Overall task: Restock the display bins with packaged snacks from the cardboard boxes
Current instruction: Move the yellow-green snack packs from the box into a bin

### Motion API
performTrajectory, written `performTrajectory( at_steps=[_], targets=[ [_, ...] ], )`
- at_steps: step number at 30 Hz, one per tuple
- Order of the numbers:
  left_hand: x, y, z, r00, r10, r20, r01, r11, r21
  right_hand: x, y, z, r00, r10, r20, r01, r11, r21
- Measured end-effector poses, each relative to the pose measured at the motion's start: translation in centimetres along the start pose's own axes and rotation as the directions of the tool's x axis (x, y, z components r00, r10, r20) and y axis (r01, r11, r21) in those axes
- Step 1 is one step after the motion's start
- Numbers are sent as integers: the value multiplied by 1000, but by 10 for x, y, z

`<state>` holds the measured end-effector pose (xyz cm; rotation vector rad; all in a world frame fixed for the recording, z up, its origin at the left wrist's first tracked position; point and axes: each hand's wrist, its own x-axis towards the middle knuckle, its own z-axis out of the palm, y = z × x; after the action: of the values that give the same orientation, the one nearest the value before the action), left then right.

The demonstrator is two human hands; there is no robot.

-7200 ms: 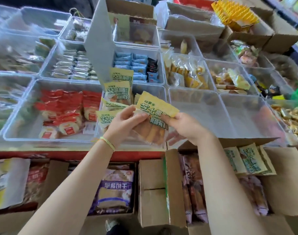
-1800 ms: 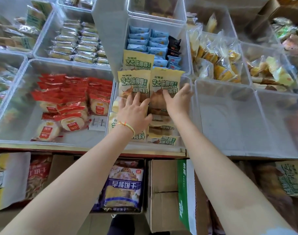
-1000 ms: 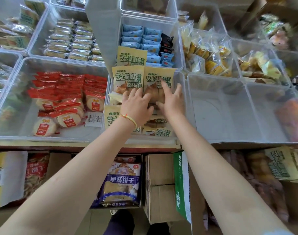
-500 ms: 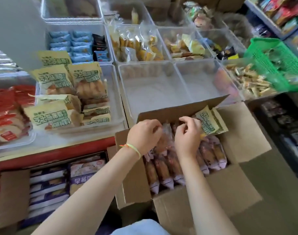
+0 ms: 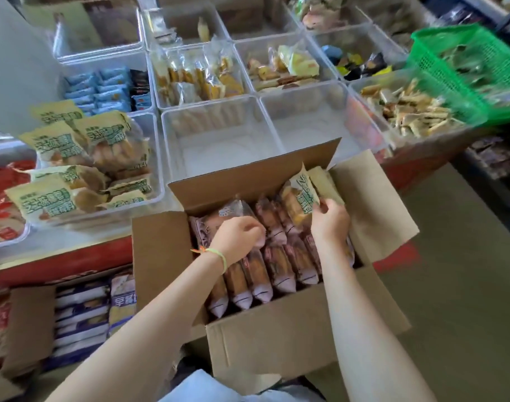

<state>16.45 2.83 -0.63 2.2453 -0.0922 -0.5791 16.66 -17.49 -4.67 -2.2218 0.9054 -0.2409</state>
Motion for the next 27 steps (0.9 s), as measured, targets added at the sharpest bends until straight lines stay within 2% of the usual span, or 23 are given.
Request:
performTrajectory(
  at_steps=[2,5,8,11,12,14,16,18,22,24,25,27],
  targets=[
    [1,9,0,999,-37,-30,35,998,-45,5,1,0,1000,7,8,-7,1000,-13],
    [2,19,0,994,-74,-80,63,989,-133,1,-5,4,996,-89,28,89,996,-7],
    [6,26,5,988,-88,-128,64,982,-178,-13,-15,-4,978,-206,5,201,958,207],
    [11,28,3,983,-73,-171,28,967,-252,-24,-35,-24,980,-193,55,148,879,454],
    [10,30,-1,987,-56,-151,2,941,-339,-26,-41,-29,977,-201,71,142,863,486],
    [6,30,-11,998,-1,-64,-36,816,-577,-29,-55,-35,972,-220,82,147,843,518],
    [-2,32,-23,999,41,12,-21,710,-704,-35,-73,-38,974,-207,87,125,821,558],
    [-9,30,-37,999,42,-24,-47,719,-693,-44,-94,-36,981,-173,83,91,798,595],
    [-20,18,-81,977,51,-205,-173,749,-640,-63,-141,-21,977,-156,143,11,712,703],
    [-23,11,-111,959,42,-281,-224,720,-657,-67,-167,-13,923,-251,292,-53,669,742],
    [-23,7,-128,949,25,-315,-242,698,-674,-67,-180,-8,860,-326,393,-88,664,743],
    [-22,-7,-159,929,-8,-370,-277,647,-710,-63,-208,0,673,-449,588,-99,733,673]
  ],
)
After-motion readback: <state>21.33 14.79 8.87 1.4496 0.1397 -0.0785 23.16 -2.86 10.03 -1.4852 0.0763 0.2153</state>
